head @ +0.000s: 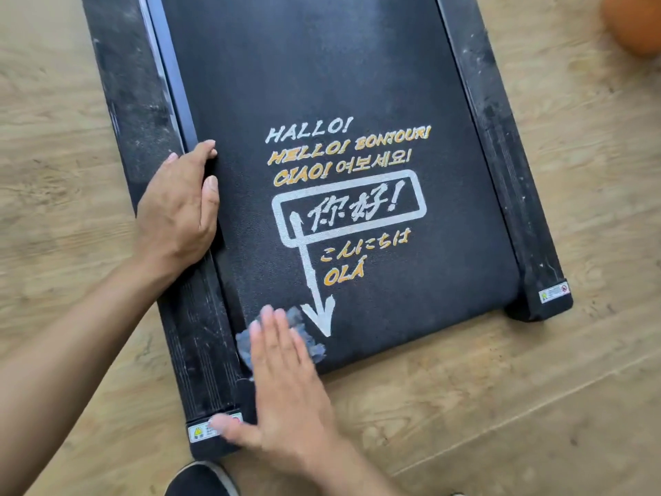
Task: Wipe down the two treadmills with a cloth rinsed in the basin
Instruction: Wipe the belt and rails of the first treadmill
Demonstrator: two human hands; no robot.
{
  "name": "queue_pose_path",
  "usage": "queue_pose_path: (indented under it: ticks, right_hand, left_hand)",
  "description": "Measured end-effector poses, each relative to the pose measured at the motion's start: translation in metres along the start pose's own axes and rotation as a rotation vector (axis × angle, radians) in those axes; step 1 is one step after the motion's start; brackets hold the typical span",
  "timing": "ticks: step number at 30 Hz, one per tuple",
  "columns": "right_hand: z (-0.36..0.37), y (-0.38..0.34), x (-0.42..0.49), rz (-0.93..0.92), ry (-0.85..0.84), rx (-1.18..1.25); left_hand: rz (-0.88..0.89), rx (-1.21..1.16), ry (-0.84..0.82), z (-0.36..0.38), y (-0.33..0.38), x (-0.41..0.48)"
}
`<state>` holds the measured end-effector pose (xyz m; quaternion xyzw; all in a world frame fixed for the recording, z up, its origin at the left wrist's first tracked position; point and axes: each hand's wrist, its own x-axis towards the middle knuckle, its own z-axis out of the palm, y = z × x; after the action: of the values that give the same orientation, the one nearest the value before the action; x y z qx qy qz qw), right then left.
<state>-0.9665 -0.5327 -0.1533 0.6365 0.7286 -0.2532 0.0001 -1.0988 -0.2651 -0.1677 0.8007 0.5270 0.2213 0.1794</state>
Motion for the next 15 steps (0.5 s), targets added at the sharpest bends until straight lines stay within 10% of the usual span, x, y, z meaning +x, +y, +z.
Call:
queue_pose_path:
  ticks: [5,15]
  right_hand:
    - [0.003,0.039,-0.014,-0.172,0.04,-0.205]
    - [-0.066,0.259,-0.056,0.603,0.296,0.024]
  left_hand:
    - [0.016,0.006,0.0,-0.002,-0.003,-0.001]
    - [0.045,-0.012,0.002,-0.002,-0.003,0.0]
